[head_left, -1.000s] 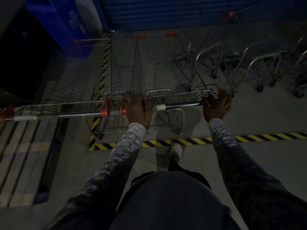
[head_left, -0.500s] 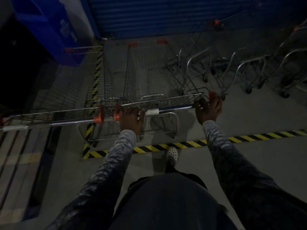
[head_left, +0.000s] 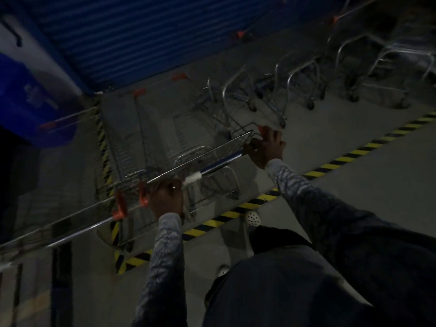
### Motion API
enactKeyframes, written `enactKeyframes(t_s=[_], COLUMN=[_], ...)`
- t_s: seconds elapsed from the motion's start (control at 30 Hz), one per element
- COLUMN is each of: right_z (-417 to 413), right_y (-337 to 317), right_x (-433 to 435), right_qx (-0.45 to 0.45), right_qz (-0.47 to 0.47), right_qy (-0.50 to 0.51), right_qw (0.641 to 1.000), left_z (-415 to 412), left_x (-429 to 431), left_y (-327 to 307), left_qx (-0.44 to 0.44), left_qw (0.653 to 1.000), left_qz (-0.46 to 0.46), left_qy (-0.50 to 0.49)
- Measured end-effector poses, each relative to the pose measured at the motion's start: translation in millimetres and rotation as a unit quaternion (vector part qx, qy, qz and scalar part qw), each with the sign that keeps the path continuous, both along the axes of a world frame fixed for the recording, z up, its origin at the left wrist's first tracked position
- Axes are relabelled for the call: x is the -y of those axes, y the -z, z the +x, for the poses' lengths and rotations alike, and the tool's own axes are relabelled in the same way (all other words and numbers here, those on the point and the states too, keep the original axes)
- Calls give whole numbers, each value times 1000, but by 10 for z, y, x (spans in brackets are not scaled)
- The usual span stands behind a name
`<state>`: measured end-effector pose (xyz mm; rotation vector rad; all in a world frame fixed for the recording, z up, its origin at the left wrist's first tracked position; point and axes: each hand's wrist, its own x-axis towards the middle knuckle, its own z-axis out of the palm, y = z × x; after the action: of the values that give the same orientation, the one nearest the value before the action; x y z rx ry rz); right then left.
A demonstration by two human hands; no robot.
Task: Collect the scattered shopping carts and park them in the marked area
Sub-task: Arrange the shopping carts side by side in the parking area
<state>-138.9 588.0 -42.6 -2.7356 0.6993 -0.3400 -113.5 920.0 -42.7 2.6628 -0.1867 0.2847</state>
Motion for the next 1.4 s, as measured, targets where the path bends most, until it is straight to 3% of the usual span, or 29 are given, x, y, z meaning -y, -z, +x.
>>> enactKeyframes(t_s=[0.23, 0.37, 0.47, 0.63, 0.77, 0.9, 1.03, 1.2, 1.4], right_z=[373, 640, 689, 801, 921, 1135, 1437, 2005, 3245], right_y=[-321, -439, -453, -374, -456, -340, -52, 167, 150], right_x=[358, 805, 1230, 2253, 2910, 3247, 3332, 3563, 4141], right_qx=[-131, -173, -147, -214, -162, -133, -208, -308, -308], right_qz=[-52, 53, 119, 131, 156, 235, 285, 269, 285], right_qy=[-29, -98, -135, -153, -98, -77, -112, -164, -151], right_qw=[990, 979, 973, 956, 969, 960, 929, 898, 895], left_z=[360, 793, 1077, 1396, 1526, 1750, 2217, 3016, 4247], left_x=[575, 1371, 2287, 3665, 4303, 4635, 4765, 5140, 5856], left_y=[-426, -538, -588, -624, -626, -626, -569, -599, -499], left_qx=[-193, -174, -155, -150, -163, -193, -188, -206, -197], left_qw=[966, 972, 974, 969, 968, 958, 947, 952, 935], left_qz=[-62, -124, -161, -186, -175, -198, -259, -227, -294], left_qy=[-159, -96, -19, 64, 74, 70, 31, 8, 21])
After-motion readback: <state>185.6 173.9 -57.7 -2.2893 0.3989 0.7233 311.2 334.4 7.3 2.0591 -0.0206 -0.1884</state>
